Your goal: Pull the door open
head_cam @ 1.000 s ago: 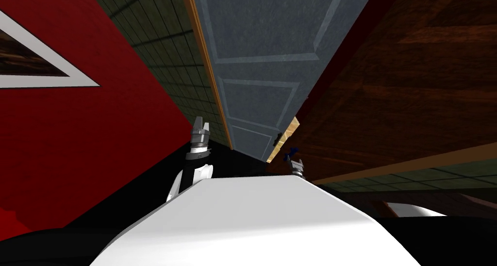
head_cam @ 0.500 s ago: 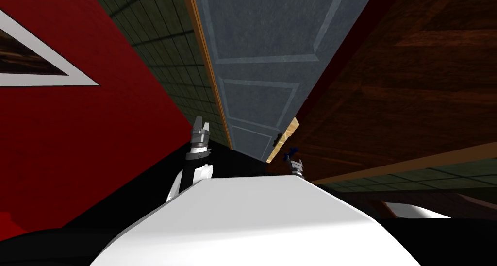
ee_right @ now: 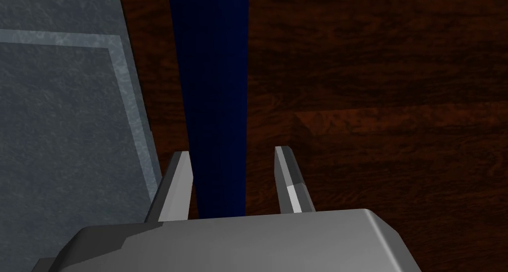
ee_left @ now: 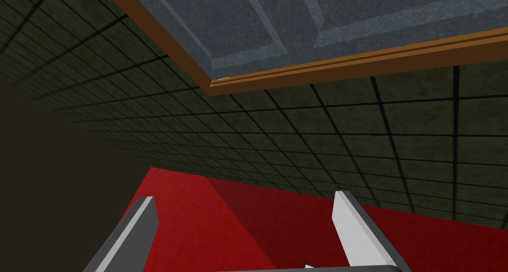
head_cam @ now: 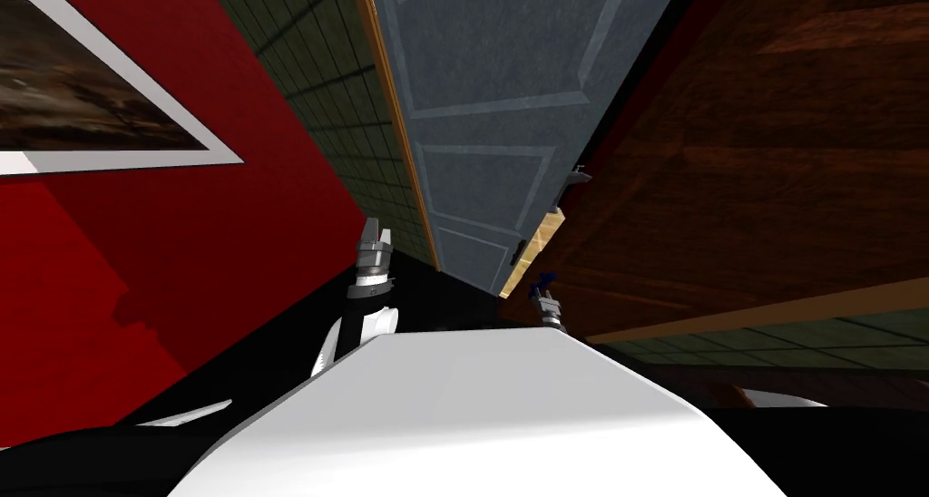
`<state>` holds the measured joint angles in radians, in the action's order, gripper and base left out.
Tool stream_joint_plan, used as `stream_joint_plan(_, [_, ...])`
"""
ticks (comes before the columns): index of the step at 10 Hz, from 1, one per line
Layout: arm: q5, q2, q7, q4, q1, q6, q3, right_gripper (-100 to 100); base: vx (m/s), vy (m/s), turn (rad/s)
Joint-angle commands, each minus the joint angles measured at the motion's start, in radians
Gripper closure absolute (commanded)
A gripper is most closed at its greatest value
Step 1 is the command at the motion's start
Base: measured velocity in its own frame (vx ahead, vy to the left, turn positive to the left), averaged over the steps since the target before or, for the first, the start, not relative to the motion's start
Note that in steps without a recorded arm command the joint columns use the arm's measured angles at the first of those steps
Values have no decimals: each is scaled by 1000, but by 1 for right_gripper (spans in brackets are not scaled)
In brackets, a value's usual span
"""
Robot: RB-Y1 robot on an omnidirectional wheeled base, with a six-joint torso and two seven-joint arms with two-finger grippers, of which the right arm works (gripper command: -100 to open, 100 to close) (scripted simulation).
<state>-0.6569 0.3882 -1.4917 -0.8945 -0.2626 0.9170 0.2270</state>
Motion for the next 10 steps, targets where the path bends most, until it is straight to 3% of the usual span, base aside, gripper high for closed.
stream_joint_plan(1, [13,31,-30,-8,-17,14,22,100,-197,-64,157])
stream_joint_plan(6, [66,93,-109,-60,-38,57,115,100,-197,-51,140])
stream_joint_plan(7, [59,84,-95,-58,-37,43,106,100,-84,-16,33])
stream_joint_plan(10, [78,115,-134,-50,-59,93,144,100,-221,-33,137])
